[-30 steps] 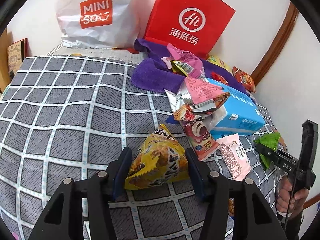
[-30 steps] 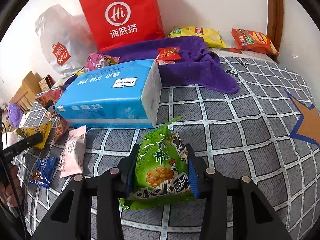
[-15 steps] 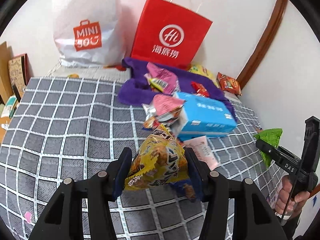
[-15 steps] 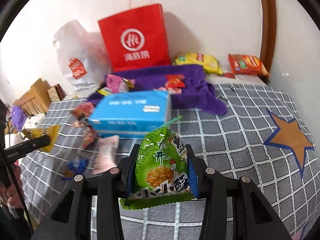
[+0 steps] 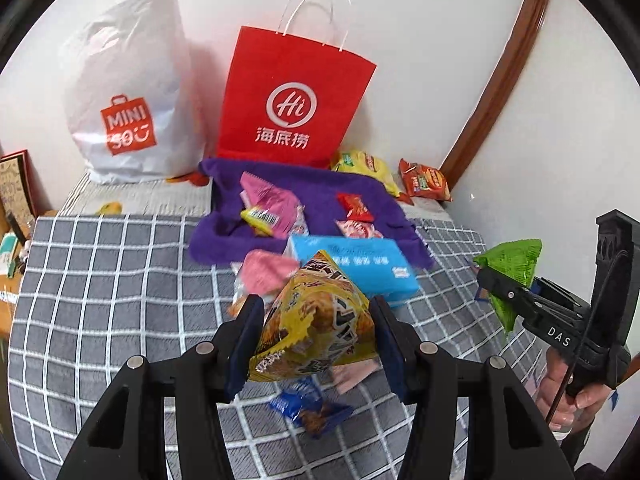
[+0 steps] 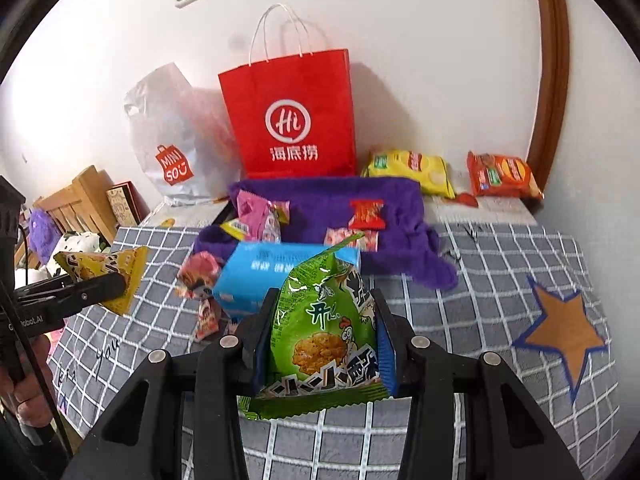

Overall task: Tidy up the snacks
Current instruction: 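Carry both held bags over the purple towel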

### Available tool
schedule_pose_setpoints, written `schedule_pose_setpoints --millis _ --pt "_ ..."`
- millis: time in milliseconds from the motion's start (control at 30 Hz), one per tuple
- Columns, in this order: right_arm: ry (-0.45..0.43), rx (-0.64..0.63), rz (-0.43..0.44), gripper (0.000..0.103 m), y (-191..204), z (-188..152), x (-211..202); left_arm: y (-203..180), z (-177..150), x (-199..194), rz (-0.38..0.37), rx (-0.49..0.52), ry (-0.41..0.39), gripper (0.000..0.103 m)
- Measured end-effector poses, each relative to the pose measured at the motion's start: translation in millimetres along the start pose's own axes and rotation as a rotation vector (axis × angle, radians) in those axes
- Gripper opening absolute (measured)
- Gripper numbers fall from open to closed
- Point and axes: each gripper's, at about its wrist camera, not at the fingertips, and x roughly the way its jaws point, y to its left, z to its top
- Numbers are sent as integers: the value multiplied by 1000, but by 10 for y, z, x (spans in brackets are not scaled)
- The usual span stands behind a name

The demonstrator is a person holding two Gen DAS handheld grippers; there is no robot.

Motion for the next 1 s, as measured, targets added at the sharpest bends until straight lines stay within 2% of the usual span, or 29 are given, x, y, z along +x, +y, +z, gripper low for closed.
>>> schedule_pose_setpoints --millis 433,1000 --pt "-24 -59 13 43 104 725 223 -104 669 153 34 41 -25 52" --pt "-26 -73 13 43 59 1366 830 -41 1275 729 46 59 5 52"
